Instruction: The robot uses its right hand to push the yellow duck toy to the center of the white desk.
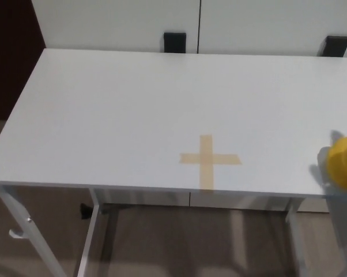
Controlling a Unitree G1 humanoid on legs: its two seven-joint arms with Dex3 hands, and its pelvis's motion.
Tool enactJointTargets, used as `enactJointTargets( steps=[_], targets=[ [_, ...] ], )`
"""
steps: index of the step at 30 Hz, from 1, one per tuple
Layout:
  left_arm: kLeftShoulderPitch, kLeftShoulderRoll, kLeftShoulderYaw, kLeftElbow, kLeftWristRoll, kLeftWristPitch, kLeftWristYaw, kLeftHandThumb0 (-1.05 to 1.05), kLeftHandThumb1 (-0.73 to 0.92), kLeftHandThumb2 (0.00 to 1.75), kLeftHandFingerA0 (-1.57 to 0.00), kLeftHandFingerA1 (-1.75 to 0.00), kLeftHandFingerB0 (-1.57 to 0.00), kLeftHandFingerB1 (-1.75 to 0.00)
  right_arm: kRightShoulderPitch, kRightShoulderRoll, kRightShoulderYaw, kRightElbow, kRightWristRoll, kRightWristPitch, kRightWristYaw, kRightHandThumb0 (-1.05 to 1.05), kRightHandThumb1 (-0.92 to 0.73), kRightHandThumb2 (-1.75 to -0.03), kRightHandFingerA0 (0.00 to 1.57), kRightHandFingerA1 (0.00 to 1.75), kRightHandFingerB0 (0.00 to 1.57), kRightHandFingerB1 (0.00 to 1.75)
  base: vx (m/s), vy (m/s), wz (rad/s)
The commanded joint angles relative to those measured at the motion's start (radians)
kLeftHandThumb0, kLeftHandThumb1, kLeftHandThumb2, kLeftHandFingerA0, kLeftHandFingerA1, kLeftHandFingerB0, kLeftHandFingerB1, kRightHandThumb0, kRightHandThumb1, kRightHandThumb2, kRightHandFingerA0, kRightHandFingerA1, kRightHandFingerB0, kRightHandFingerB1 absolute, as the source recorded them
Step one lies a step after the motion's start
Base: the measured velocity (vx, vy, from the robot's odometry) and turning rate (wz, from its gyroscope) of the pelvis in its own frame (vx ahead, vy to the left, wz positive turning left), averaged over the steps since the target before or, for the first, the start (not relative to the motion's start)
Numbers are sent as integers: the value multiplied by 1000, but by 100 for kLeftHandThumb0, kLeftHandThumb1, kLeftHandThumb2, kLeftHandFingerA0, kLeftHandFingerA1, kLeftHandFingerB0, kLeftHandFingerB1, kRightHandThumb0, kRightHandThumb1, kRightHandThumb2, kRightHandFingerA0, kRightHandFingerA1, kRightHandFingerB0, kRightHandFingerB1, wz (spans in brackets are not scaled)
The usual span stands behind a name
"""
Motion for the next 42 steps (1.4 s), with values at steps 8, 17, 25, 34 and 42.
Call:
enactJointTargets(
  steps=[8, 17, 25, 34, 42],
  targets=[
    [3, 9, 1, 0, 1, -30, -1, -23, 64, 59, -60, -42, -79, -49, -37, 102, 69, 128, -51, -21, -23, -73, -74, -116, 0, 31, 6, 30, 0, 0, 0],
    [3, 4, -10, 5, 7, -29, 2, -25, 63, 59, -66, -44, -77, -48, -48, 174, 62, 204, -50, -50, -88, -80, -92, -76, 6, 32, 8, 27, 0, 0, 0],
    [9, 5, -12, 1, 6, -35, -7, -24, 67, 60, -71, -48, -75, -49, -36, 265, 34, 237, -34, -82, -162, -79, -81, -117, 0, 33, 12, 30, 0, 0, 0],
    [21, 5, -29, -9, 19, -37, 0, -23, 67, 61, -71, -50, -73, -48, -30, 326, 8, 212, -31, -97, -215, -84, -92, -77, 7, 40, 14, 34, 0, 0, 0],
    [21, -7, -36, 11, 15, -29, 12, -21, 68, 61, -74, -52, -77, -49, -24, 404, -7, 186, -19, -85, -246, -35, -54, -114, 0, 51, 0, 49, 0, 0, 0]
  ],
)
